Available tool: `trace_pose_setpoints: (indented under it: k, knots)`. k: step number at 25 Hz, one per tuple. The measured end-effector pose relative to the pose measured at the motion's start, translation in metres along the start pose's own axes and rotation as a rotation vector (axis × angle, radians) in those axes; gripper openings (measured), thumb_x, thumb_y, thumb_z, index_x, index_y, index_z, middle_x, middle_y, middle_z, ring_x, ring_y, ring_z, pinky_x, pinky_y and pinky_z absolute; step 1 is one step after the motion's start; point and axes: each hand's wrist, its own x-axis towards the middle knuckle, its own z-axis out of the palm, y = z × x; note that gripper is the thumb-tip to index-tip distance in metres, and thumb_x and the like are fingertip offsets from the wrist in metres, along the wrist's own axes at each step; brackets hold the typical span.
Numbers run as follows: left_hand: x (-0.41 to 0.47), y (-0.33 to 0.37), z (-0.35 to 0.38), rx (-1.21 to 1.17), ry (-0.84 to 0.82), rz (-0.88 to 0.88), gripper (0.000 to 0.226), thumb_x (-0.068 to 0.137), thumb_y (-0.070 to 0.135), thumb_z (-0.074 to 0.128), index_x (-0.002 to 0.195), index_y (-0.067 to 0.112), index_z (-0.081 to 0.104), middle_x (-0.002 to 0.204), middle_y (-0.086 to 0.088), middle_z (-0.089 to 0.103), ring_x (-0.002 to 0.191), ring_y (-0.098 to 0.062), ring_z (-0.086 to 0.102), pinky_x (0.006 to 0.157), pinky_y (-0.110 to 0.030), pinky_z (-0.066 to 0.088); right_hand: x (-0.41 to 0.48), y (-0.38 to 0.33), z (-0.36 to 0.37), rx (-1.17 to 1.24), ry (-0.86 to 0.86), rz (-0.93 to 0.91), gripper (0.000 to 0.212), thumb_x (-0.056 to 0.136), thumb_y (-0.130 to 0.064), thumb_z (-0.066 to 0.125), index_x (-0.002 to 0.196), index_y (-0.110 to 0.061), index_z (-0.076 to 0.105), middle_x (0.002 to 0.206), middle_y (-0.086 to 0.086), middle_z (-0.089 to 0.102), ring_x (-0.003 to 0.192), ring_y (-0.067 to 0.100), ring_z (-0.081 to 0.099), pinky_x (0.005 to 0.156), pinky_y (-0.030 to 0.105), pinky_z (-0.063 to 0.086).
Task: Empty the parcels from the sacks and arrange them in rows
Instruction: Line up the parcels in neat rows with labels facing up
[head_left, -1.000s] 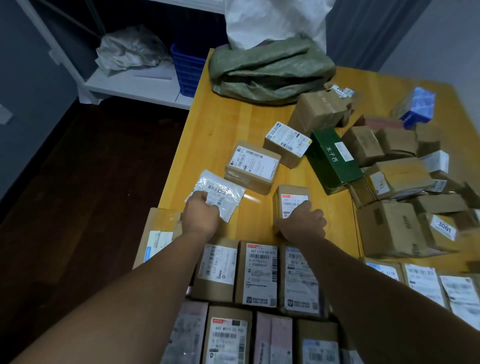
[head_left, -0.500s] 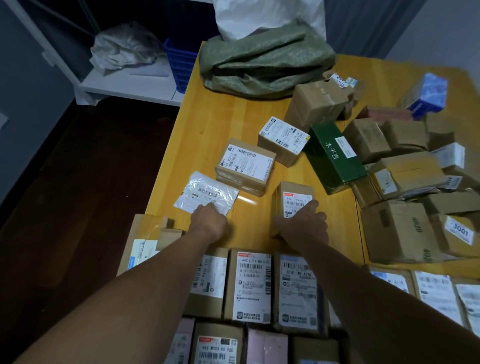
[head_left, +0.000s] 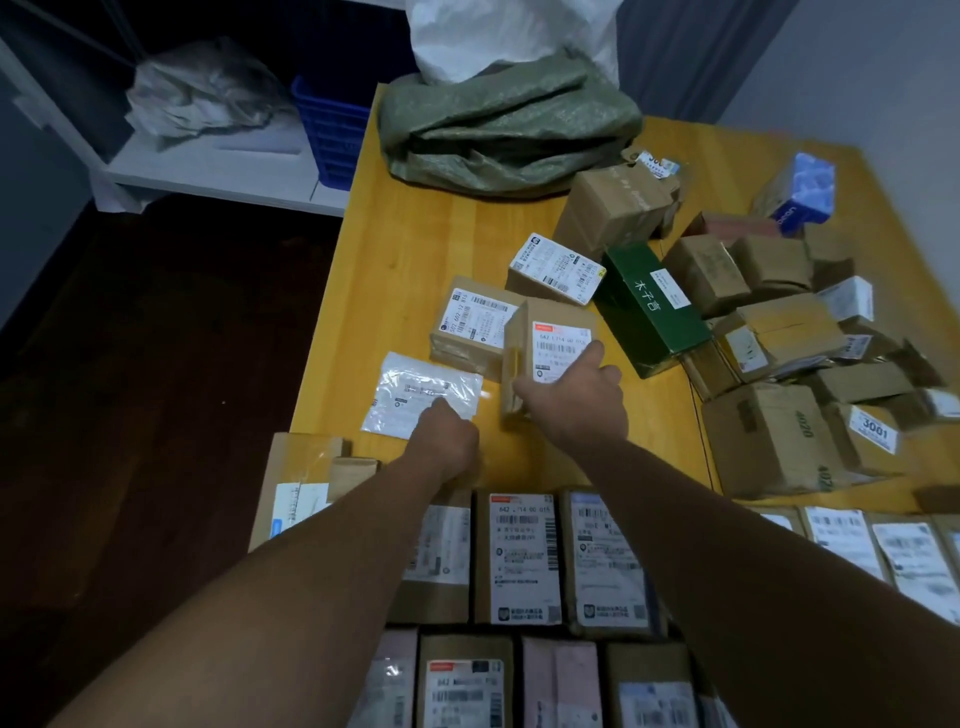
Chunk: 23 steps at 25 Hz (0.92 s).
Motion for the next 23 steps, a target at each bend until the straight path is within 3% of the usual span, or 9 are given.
trace_pose_setpoints:
  k: [4, 9, 12, 13, 14, 15, 17, 23]
  knots:
    - [-0.006, -0.017, -0.071, -0.081, 0.248, 0.023, 0.030, 0.091, 0.003, 0.048, 0.121, -0.002, 0.053, 0.120, -0.023, 0.059, 0.108, -0.040, 0.058, 0.074, -0.032, 0.039, -0.020, -0.065, 0.027, 0.047, -0.057, -0.074, 0.108, 0.075, -0.058, 0.069, 0.155, -0.014, 0.011, 0.138, 0.016, 0.040, 0.127, 0.038, 0.045, 0.099, 0.048, 0.045]
    - [0.014, -0.075, -0.156, -0.218, 0.453, -0.226, 0.039, 0.089, 0.008, 0.046, 0.126, 0.003, 0.057, 0.128, -0.020, 0.059, 0.117, -0.039, 0.056, 0.097, -0.041, 0.047, -0.040, -0.137, 0.082, 0.095, -0.207, -0.110, 0.108, 0.078, -0.058, 0.070, 0.154, -0.010, 0.010, 0.141, 0.018, 0.041, 0.129, 0.039, 0.045, 0.101, 0.045, 0.045]
    - [0.022, -0.104, -0.169, -0.280, 0.361, -0.348, 0.033, 0.099, 0.008, 0.040, 0.124, -0.004, 0.058, 0.125, -0.028, 0.060, 0.118, -0.042, 0.057, 0.096, -0.041, 0.047, -0.048, -0.157, 0.122, 0.098, -0.266, -0.059, 0.108, 0.078, -0.059, 0.072, 0.152, -0.010, 0.010, 0.142, 0.017, 0.042, 0.128, 0.039, 0.048, 0.100, 0.047, 0.045]
    - [0.030, -0.113, -0.167, -0.363, 0.289, -0.382, 0.036, 0.099, 0.020, 0.043, 0.122, -0.004, 0.059, 0.124, -0.028, 0.062, 0.117, -0.042, 0.059, 0.098, -0.041, 0.047, -0.050, -0.161, 0.134, 0.085, -0.274, -0.043, 0.110, 0.079, -0.059, 0.072, 0.153, -0.011, 0.008, 0.143, 0.017, 0.040, 0.129, 0.039, 0.048, 0.100, 0.047, 0.045]
    - [0.039, -0.123, -0.163, -0.475, 0.209, -0.380, 0.054, 0.094, 0.042, 0.048, 0.118, -0.003, 0.062, 0.120, -0.027, 0.065, 0.113, -0.041, 0.062, 0.100, -0.044, 0.048, -0.050, -0.163, 0.144, 0.069, -0.272, -0.030, 0.112, 0.078, -0.060, 0.073, 0.154, -0.011, 0.007, 0.143, 0.017, 0.039, 0.129, 0.039, 0.047, 0.100, 0.047, 0.045]
    - [0.045, -0.131, -0.160, -0.555, 0.154, -0.381, 0.077, 0.079, 0.066, 0.049, 0.115, 0.000, 0.066, 0.113, -0.024, 0.069, 0.107, -0.041, 0.066, 0.100, -0.049, 0.049, -0.050, -0.166, 0.152, 0.054, -0.266, -0.016, 0.115, 0.076, -0.061, 0.075, 0.154, -0.010, 0.007, 0.143, 0.017, 0.039, 0.130, 0.039, 0.047, 0.100, 0.048, 0.045]
    - [0.072, -0.162, -0.144, -0.706, 0.082, -0.353, 0.098, 0.055, 0.086, 0.045, 0.108, 0.008, 0.073, 0.100, -0.016, 0.075, 0.095, -0.037, 0.071, 0.096, -0.053, 0.052, -0.049, -0.169, 0.168, 0.014, -0.263, 0.010, 0.120, 0.073, -0.063, 0.076, 0.155, -0.009, 0.006, 0.143, 0.018, 0.039, 0.131, 0.039, 0.046, 0.102, 0.049, 0.044]
    - [0.038, -0.138, -0.156, -0.841, -0.117, -0.286, 0.087, 0.069, 0.088, 0.047, 0.120, 0.022, 0.072, 0.120, -0.012, 0.071, 0.110, -0.033, 0.068, 0.101, -0.054, 0.049, -0.057, -0.172, 0.193, -0.075, -0.232, -0.009, 0.124, 0.071, -0.065, 0.077, 0.154, -0.006, 0.006, 0.144, 0.019, 0.039, 0.132, 0.038, 0.045, 0.102, 0.047, 0.044]
